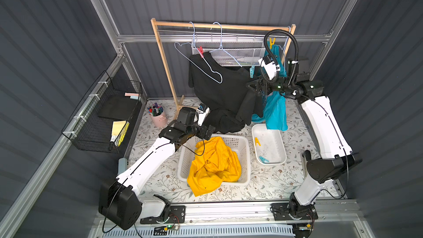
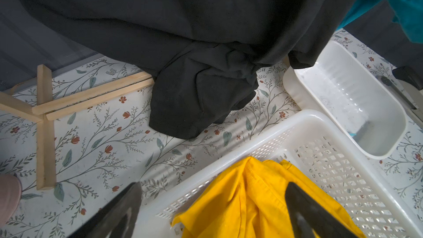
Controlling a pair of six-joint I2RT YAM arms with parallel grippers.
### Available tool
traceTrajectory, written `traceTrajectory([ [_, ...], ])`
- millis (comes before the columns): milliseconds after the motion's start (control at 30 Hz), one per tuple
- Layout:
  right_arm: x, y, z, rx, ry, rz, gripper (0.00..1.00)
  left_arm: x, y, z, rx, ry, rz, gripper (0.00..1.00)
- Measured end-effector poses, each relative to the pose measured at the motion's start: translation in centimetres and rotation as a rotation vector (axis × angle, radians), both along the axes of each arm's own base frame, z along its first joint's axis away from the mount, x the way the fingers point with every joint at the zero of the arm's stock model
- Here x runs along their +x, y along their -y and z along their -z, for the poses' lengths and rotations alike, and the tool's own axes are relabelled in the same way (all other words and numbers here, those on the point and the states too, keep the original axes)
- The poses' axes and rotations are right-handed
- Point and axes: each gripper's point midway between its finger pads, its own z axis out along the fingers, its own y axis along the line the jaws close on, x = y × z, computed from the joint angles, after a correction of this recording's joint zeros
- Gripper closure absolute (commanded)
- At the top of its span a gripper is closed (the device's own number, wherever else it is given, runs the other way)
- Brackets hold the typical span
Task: Remove the clothespins securing t-shirts to the hanger
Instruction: Pick up the hanger from the clothes rail.
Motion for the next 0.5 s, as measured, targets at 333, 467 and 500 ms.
traceTrajectory([
  [333, 0.03, -0.09, 0.51, -0.008, -0.018, -0.008, 0.66, 0.1, -0.06, -0.19, -0.049, -0.021, -0.006, 0.0],
  [467, -0.07, -0.11, 0.01, -0.001, -0.01, -0.009, 0.7, 0.01, 0.16, -0.18, -0.063, -0.027, 0.0, 0.0],
  [500, -0.07, -0.14, -0.09, 0.002, -0.009, -0.01, 0.71, -0.02, 0.17, -0.15, -0.065, -0.029, 0.0, 0.0],
])
